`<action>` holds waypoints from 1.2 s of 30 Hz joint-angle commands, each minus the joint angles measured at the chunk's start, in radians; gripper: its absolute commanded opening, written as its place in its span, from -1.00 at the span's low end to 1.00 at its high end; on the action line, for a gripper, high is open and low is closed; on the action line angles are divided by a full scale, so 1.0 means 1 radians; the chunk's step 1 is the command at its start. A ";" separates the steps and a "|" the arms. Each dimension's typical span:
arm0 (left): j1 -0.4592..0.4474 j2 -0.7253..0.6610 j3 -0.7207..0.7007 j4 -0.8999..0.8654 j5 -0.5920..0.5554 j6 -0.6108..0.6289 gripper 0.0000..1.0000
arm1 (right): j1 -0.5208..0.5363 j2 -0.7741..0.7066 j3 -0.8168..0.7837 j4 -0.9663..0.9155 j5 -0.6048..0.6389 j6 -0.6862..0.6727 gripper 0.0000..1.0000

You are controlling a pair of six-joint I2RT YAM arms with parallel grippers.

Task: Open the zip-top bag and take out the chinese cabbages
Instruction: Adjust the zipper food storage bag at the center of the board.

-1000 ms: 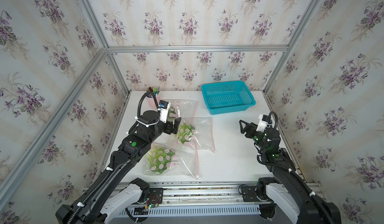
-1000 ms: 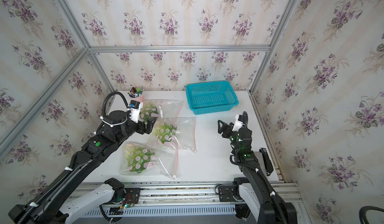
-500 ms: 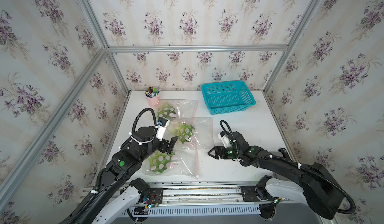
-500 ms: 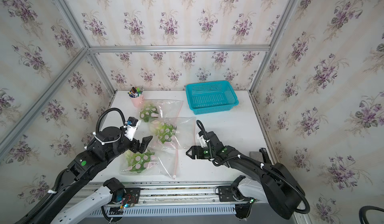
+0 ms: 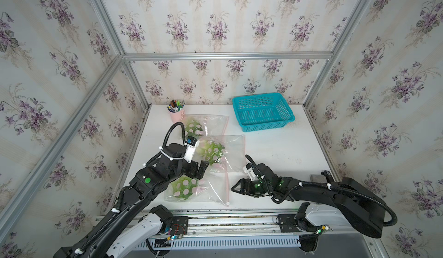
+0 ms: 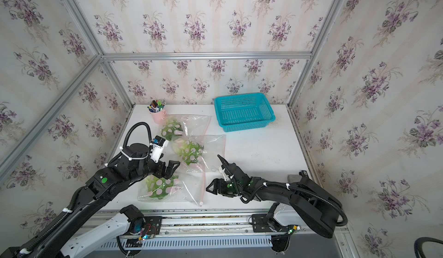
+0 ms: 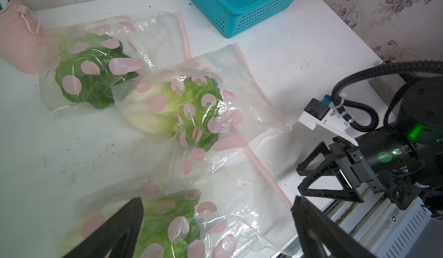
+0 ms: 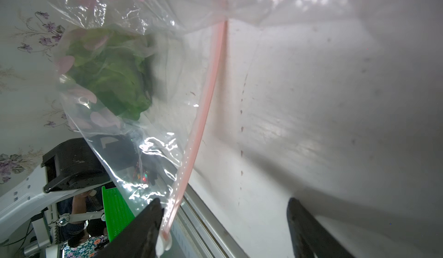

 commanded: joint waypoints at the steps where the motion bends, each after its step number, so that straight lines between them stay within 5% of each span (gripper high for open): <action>1: -0.001 -0.016 -0.012 -0.004 -0.004 -0.030 0.99 | 0.005 0.064 -0.003 0.140 -0.025 0.078 0.50; 12: -0.005 -0.070 -0.038 -0.003 -0.008 -0.019 0.99 | 0.009 0.289 0.052 0.306 -0.054 0.116 0.12; 20: -0.005 -0.090 -0.046 -0.003 0.097 0.008 0.99 | 0.010 0.337 0.102 0.311 -0.040 0.103 -0.18; 23: -0.005 -0.088 -0.050 -0.004 0.138 0.010 0.99 | 0.010 0.348 0.114 0.325 -0.045 0.104 -0.42; 27: -0.005 -0.072 -0.045 -0.003 0.157 0.011 0.99 | 0.007 0.331 0.142 0.318 -0.039 0.102 -1.00; 36: -0.006 -0.095 -0.023 0.017 0.203 0.051 0.99 | -0.015 0.212 0.313 -0.001 0.077 0.083 -1.00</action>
